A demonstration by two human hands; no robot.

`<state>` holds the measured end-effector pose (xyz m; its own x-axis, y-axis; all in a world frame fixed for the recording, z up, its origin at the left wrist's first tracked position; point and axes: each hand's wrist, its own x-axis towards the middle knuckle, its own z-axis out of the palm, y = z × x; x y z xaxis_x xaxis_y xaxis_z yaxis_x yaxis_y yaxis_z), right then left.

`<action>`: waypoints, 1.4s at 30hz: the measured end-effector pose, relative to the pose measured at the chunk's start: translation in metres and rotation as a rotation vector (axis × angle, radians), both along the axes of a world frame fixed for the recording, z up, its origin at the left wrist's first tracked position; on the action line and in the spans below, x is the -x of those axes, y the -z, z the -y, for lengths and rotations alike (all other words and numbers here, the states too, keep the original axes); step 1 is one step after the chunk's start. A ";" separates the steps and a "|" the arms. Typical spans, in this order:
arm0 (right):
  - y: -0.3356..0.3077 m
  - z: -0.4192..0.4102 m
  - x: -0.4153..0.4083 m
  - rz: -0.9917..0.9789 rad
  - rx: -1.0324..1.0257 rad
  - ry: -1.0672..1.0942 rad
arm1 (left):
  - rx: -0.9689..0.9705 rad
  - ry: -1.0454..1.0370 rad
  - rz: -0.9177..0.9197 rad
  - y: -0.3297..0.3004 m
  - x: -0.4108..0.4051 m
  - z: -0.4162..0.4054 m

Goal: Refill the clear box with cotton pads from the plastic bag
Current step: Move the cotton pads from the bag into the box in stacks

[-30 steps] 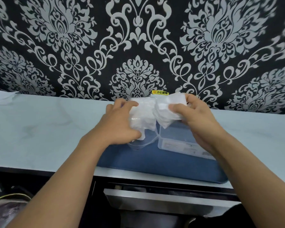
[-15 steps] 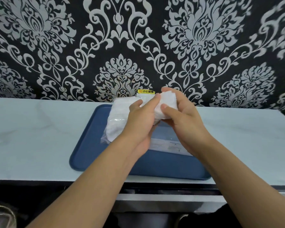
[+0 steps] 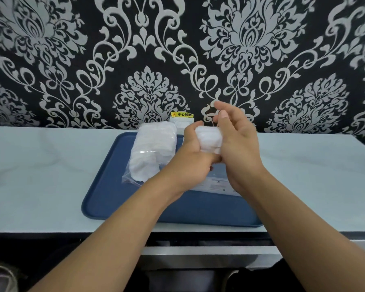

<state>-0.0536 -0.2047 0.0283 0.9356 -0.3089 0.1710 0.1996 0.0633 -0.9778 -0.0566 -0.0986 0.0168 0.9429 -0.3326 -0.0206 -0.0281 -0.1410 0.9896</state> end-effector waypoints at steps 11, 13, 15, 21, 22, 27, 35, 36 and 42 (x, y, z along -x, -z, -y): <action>-0.005 0.015 -0.001 -0.187 -0.007 -0.047 | 0.476 -0.130 -0.329 -0.009 -0.007 -0.003; -0.002 0.019 0.003 -0.229 0.045 -0.218 | 0.507 -0.124 -0.332 -0.009 -0.009 -0.007; -0.001 0.022 0.006 -0.285 0.059 -0.327 | 0.489 -0.131 -0.310 -0.009 -0.010 -0.007; -0.005 0.027 0.006 -0.316 0.040 -0.334 | 0.302 -0.210 -0.229 -0.003 -0.015 0.001; -0.007 0.030 0.005 -0.339 0.027 -0.307 | 0.255 -0.200 -0.195 -0.003 -0.016 0.002; -0.013 0.062 -0.006 -0.442 0.126 -0.052 | -0.156 -0.123 0.127 0.002 -0.022 -0.006; 0.000 0.073 -0.015 -0.439 0.858 0.158 | -0.974 0.136 0.610 0.014 -0.022 -0.012; 0.001 0.068 -0.015 -0.423 0.956 0.179 | -0.982 0.162 0.607 0.014 -0.021 -0.011; 0.007 0.067 -0.018 -0.440 1.161 0.165 | -0.817 0.367 0.447 0.016 -0.013 -0.004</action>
